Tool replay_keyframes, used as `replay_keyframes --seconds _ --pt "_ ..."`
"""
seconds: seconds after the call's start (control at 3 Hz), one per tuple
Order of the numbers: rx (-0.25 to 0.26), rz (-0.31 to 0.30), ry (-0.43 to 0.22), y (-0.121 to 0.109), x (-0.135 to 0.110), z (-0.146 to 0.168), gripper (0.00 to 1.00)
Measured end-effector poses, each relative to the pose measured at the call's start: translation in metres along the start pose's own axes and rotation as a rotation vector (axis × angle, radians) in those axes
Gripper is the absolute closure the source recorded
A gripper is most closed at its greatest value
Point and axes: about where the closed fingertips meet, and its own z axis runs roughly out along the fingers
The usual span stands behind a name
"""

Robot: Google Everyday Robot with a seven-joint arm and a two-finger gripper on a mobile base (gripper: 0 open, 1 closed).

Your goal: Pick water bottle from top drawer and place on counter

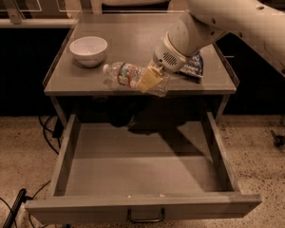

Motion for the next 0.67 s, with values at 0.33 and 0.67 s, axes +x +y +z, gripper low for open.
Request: replay_keyframes --seconds 0.33,0.67 --pt "0.006 0.02 -0.012 -0.029 -0.008 0.035 1.0" --pt "0.017 0.033 -0.014 -0.042 -0.012 0.045 1.0"
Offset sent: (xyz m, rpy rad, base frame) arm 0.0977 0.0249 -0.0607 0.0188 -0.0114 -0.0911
